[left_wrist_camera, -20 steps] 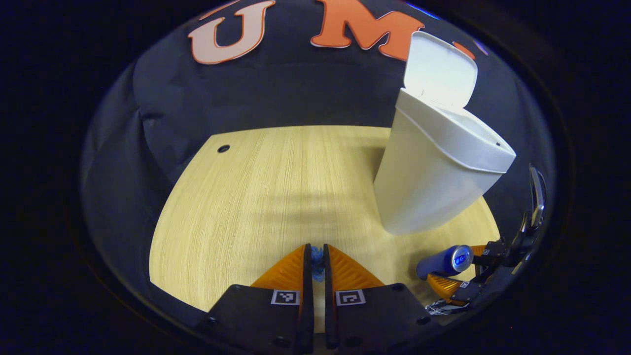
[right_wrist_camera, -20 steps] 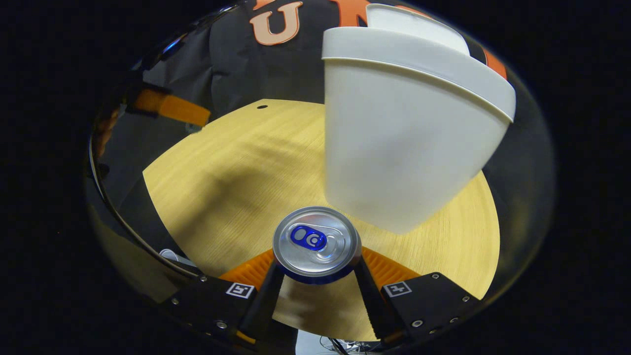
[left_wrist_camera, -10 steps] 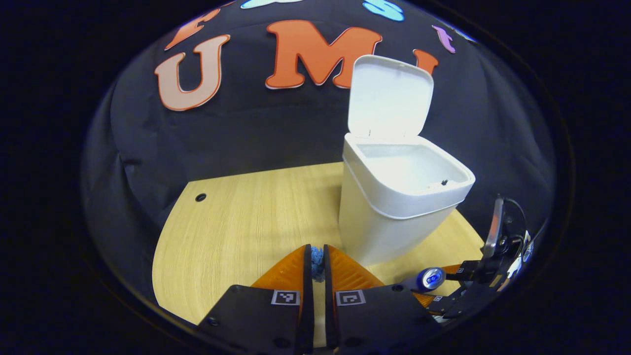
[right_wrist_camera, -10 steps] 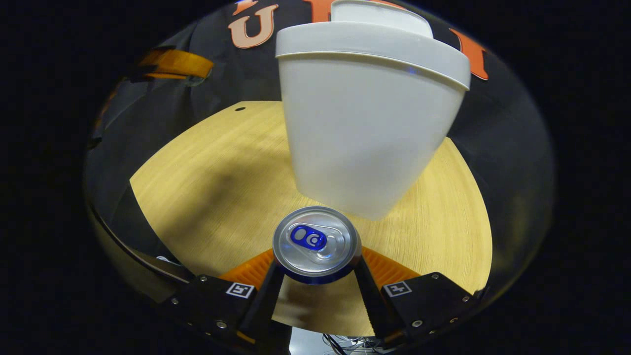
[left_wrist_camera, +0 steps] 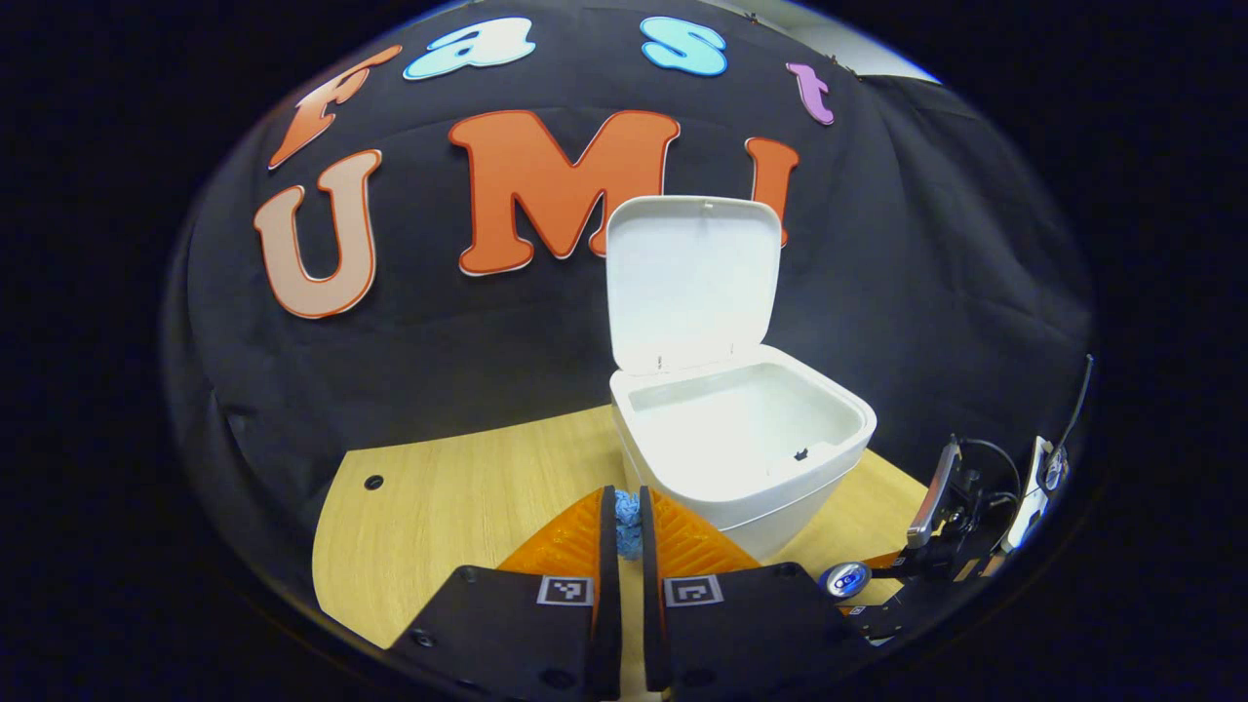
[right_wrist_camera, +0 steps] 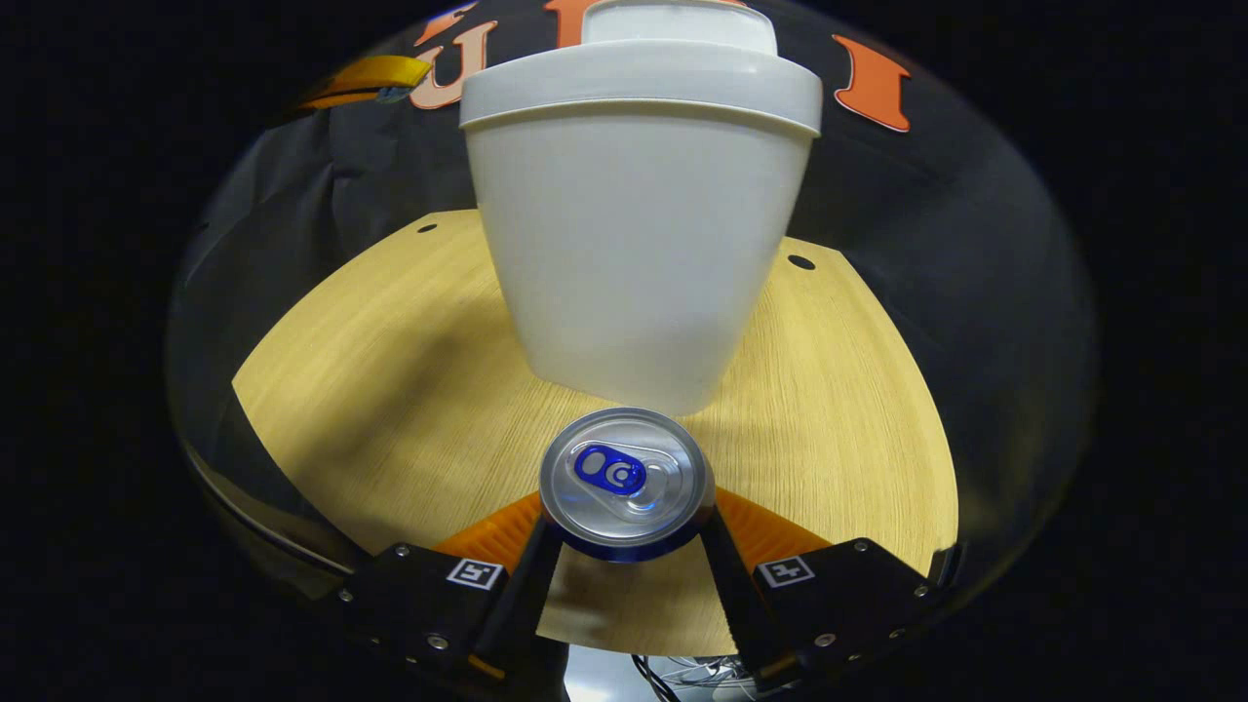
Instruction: Press the lid of the desktop garbage bin to open it, pick up the crumpled paper on the desktop and throw it into the bin, then pick up the pop can on the desktop and drop it into the bin, and finally close the garbage bin lid.
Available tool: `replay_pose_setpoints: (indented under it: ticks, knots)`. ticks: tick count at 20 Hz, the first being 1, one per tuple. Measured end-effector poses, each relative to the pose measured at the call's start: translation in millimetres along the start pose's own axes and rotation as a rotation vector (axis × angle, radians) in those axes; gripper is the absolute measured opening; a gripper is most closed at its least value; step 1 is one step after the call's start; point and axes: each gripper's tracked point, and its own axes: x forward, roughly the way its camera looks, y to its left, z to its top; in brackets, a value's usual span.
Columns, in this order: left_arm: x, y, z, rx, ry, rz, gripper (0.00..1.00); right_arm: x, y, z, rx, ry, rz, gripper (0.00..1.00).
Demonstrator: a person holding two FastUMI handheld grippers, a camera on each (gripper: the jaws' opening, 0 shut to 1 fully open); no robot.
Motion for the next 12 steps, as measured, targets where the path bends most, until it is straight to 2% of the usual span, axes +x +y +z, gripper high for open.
replay_pose_setpoints:
  ticks: [2, 3, 6, 12]
  knots:
    - [6.7, -4.2, 12.0, 0.013, -0.042, -0.021, 0.15, 1.6, -4.2, -2.0, 0.018, 0.004, -0.007, 0.8]
    - [8.8, -5.1, 17.9, 0.016, -0.06, -0.031, 0.12, 2.0, -6.3, -2.3, 0.022, 0.006, -0.013, 0.8]
    - [14.2, -13.8, 30.3, 0.014, -0.1, -0.071, 0.12, -3.8, -7.9, -0.2, 0.025, -0.002, -0.029, 0.8]
    - [31.8, -28.6, 31.9, 0.056, -0.118, -0.145, 0.12, -8.6, -16.5, -0.6, 0.077, -0.008, -0.062, 0.8]
